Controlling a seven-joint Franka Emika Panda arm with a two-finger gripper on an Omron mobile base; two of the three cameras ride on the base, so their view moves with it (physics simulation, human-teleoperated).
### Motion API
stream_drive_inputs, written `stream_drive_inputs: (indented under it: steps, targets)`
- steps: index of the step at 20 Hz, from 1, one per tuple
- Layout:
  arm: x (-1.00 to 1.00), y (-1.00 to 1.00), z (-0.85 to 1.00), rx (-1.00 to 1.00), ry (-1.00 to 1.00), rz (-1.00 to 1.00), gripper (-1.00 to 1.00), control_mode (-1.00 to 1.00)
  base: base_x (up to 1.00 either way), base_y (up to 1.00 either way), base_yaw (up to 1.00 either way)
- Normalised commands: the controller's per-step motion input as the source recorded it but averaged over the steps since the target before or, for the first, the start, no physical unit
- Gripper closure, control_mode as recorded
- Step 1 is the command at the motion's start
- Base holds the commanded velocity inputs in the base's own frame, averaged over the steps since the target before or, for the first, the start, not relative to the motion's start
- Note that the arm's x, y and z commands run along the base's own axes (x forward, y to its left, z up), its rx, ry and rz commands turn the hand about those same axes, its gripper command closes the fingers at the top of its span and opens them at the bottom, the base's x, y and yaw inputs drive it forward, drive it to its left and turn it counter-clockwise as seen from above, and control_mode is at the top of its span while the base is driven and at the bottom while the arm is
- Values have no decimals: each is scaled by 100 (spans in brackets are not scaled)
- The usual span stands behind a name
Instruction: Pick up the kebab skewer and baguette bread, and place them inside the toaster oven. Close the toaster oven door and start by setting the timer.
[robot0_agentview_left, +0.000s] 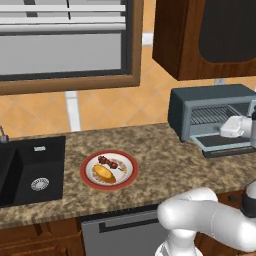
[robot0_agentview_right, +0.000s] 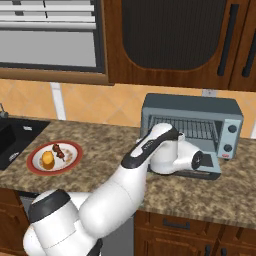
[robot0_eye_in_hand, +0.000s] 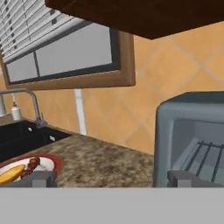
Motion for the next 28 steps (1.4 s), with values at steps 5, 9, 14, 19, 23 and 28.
stream_drive_inputs:
  steps: [5,9,14,19,23,28]
  targets:
    - [52,-40,-21,1,-7,-10,-100,-100,0,0,0]
    - [47,-35,-22,1,-6,-8,-100,-100,0,0,0]
    - [44,-11,-28,0,-7,-6,-100,-100,0,0,0]
    - [67,-1,-14,0,-4,-5,-100,-100,0,0,0]
    - [46,-21,-16,0,0,-4,-100,-100,0,0,0]
    - [39,-30,-26,0,0,-4,-100,-100,0,0,0]
